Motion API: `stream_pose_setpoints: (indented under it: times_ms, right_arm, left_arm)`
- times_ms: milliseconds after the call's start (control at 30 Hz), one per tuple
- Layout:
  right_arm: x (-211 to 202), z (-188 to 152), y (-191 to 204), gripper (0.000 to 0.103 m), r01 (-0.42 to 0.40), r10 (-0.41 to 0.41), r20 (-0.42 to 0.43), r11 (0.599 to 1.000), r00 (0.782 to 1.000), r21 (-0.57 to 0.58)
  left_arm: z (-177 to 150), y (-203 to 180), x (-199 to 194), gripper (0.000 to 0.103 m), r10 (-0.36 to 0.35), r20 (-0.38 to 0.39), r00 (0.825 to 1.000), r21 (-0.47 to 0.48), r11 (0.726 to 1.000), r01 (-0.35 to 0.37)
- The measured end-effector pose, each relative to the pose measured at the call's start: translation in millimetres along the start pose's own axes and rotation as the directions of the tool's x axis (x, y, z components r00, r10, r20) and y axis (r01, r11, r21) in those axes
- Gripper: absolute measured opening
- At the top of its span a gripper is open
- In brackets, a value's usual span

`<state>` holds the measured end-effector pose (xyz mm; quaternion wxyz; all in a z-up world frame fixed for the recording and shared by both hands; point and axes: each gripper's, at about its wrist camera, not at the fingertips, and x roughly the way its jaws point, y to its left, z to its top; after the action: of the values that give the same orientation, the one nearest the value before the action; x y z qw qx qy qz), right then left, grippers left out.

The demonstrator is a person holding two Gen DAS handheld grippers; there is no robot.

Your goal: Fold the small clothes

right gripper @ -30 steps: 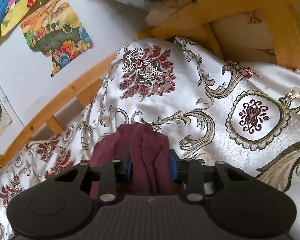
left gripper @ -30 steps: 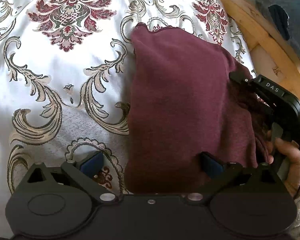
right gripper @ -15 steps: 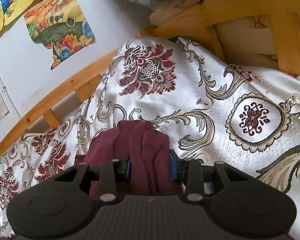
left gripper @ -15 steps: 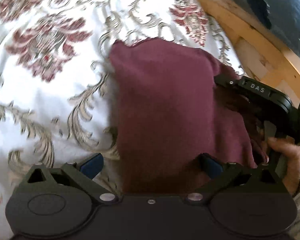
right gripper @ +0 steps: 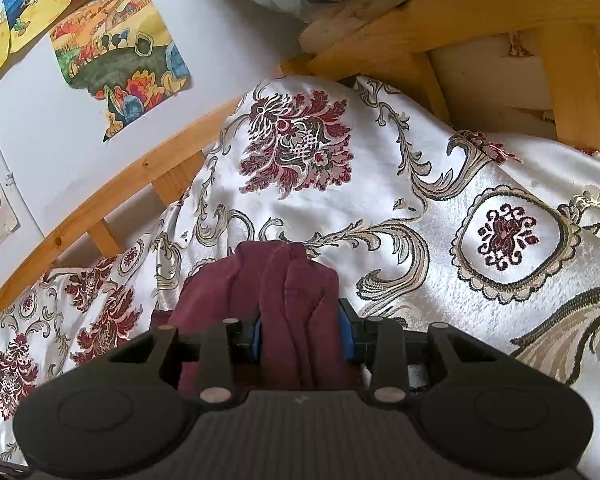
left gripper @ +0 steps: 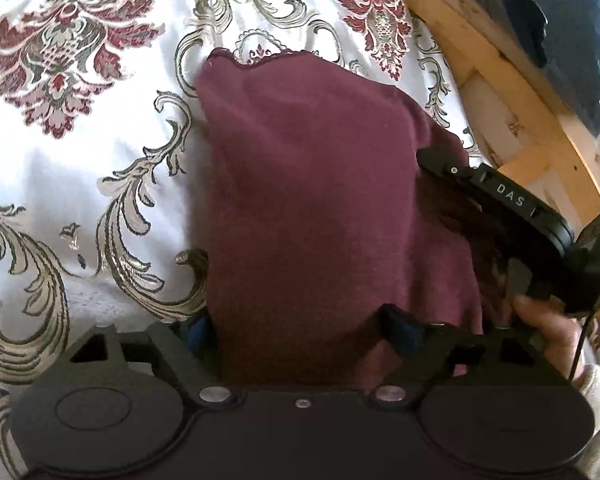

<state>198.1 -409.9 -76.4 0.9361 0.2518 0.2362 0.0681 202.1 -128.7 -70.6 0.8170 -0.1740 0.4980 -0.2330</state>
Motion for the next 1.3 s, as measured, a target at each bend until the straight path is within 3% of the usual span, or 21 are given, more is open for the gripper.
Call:
stream_pose_setpoints:
  times_ms: [100, 267, 433, 600, 733, 867, 1033, 1300]
  right_arm:
    - [-2.3, -0.5, 4.9, 0.03, -0.003, 0.003, 0.007, 1.0, 1.0, -0.025]
    - [-12.5, -6.4, 22.9, 0.025, 0.003, 0.004, 0.067, 0.994, 0.998, -0.108]
    - [-31.0, -8.0, 56.9, 0.023, -0.031, 0.062, 0.118, 0.969, 0.991, -0.245]
    - [-43.3, -9.1, 104.4, 0.022, -0.043, 0.115, 0.155, 0.912, 0.981, -0.407]
    - [-30.1, -3.4, 137.2, 0.022, -0.041, 0.143, 0.173, 0.871, 0.974, -0.49]
    - [2.3, 10.9, 152.6, 0.022, -0.051, 0.157, 0.18, 0.872, 0.971, -0.486]
    - [52.4, 28.8, 154.7, 0.022, -0.047, 0.127, 0.161, 0.902, 0.979, -0.429]
    - [98.4, 29.5, 139.2, 0.023, 0.057, -0.018, 0.093, 0.898, 0.996, -0.437]
  left_arm:
    - [1.5, 2.2, -1.5, 0.074, -0.009, -0.01, 1.0, -0.02, 1.0, 0.009]
    - [4.0, -0.2, -11.4, 0.052, -0.005, -0.007, 1.0, 0.004, 1.0, 0.005]
    - [6.5, 3.4, -27.9, 0.045, -0.029, 0.01, 1.0, 0.018, 0.999, 0.028]
    - [5.4, 8.3, -49.9, 0.045, -0.012, 0.079, 0.997, 0.092, 0.996, 0.004]
    - [14.7, 18.2, -63.5, 0.045, 0.014, 0.144, 0.989, 0.126, 0.992, -0.032]
    - [42.0, 36.3, -62.3, 0.045, 0.048, 0.194, 0.98, 0.085, 0.994, -0.066]
    - [74.0, 53.6, -44.2, 0.045, 0.125, 0.273, 0.954, 0.081, 0.985, -0.152]
    - [94.2, 82.1, -23.3, 0.053, 0.131, 0.185, 0.974, -0.101, 0.988, -0.114]
